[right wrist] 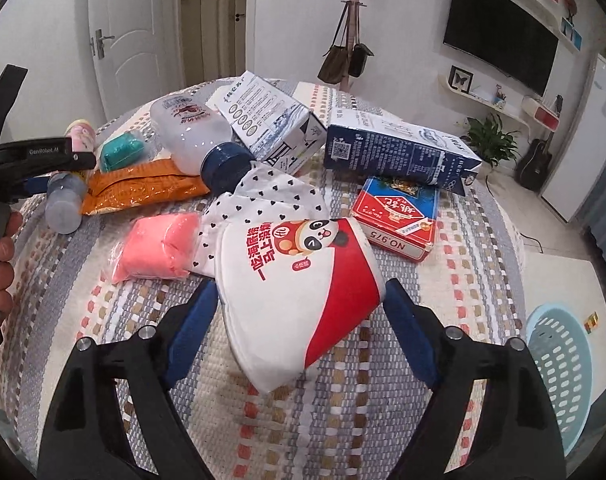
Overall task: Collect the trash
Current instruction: 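Grasp the red-white paper cup with the right tool while the left grasps the pink bottle, then move both tools over the blue basket and release the cup and bottle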
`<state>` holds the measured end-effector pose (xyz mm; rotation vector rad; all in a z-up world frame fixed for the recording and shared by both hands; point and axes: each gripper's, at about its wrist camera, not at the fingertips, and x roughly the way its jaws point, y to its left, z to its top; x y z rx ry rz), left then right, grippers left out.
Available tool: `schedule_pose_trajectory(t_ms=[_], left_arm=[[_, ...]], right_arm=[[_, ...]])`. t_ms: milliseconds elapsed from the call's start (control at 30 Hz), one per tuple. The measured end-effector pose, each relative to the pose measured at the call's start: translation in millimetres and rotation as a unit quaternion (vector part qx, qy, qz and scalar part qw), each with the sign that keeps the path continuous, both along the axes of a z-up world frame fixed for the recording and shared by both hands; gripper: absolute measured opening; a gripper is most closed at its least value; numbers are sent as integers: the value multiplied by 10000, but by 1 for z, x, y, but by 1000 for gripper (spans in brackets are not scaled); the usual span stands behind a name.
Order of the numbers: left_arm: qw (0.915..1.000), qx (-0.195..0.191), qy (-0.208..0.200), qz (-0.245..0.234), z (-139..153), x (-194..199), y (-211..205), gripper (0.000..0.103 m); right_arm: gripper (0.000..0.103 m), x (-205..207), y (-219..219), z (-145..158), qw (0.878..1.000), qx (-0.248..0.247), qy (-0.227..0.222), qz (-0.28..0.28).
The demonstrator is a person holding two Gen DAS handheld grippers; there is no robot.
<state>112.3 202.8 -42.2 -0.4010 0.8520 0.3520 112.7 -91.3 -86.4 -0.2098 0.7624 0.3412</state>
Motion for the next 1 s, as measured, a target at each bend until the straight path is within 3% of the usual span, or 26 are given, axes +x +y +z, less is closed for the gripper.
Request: schedule_pose_trajectory(t_ms=[100,267,567,767,1000], left_arm=[[9999,73,-7,-95,1,0,-4,53],[9996,-47,-222,-188,8,-12,-6,49],[9923,105,-986,-740,60,-33,-36,46],[9798,-19,-1407,-1424,86,-40,-76,46],[9531,-260,-1755,-2453,101,-36,-132,46]], right_arm=[[79,-4,-3,5,9999,46,-79,42],[79,-10,-8,12,9997,107,-204,15],[79,-20,-32,46,9972,413,-591,-211],[79,-26,-54,63,9943,547,-813,-425],[79,-31,-102,80,9872,758,-1064,-913]])
